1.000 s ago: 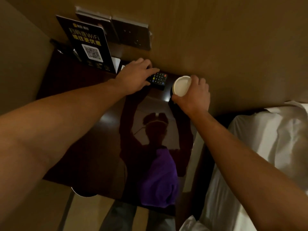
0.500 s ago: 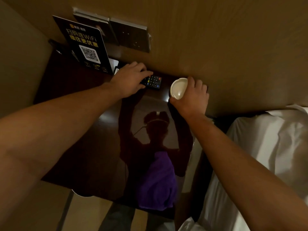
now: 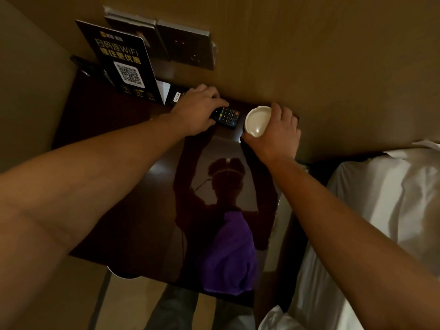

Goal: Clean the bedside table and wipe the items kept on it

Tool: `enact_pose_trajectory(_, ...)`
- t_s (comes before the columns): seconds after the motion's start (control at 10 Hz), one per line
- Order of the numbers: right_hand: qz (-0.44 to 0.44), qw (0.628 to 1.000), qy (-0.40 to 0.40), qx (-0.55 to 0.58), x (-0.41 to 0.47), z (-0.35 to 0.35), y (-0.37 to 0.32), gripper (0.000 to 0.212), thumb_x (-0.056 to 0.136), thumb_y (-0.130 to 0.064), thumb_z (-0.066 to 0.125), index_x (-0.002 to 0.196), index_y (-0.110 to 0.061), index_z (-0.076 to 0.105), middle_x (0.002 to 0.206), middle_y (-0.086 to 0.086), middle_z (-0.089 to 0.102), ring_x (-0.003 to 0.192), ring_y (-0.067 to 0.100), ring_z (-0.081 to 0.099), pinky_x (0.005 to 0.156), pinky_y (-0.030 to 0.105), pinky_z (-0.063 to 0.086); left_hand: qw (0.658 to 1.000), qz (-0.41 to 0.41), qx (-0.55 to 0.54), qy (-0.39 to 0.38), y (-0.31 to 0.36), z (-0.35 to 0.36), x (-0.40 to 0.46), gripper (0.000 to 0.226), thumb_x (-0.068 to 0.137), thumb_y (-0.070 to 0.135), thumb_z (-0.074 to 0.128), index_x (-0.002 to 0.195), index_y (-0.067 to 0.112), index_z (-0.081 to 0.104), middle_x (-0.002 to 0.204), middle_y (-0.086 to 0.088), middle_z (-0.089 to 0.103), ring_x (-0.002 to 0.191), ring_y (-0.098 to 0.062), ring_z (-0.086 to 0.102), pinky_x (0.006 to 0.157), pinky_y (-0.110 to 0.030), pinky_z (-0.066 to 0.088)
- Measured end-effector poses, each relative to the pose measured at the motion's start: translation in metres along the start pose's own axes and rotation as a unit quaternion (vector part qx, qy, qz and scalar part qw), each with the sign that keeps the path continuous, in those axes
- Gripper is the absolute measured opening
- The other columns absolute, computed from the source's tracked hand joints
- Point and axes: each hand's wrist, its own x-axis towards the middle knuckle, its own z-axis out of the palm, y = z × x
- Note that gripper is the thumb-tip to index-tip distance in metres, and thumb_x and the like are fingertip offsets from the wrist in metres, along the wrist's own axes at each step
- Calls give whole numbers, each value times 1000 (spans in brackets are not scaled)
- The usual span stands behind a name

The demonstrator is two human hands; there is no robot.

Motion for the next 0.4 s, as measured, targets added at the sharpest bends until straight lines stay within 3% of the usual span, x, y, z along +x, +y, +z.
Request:
enact_pose_trajectory(0.2, -25, 999, 0, 34, -9, -20, -3, 95, 74, -57, 81, 151, -20, 39, 155, 6, 39, 138, 32, 42, 108, 52, 42, 1000, -9, 2, 8, 3, -7, -9, 69, 83, 29, 78, 146, 21, 51, 138, -10, 48, 131, -31, 41, 104, -45, 35)
enact_pose_trajectory(0.4, -40, 998, 25, 45, -27, -55, -11, 92, 76, -51, 81, 151, -17, 40, 159, 11, 35, 142, 35, 39, 108, 52, 40, 997, -14, 16, 70, 12, -32, -28, 63, 85, 33, 76, 142, 16, 55, 142, -12, 44, 129, -33, 44, 103, -47, 43)
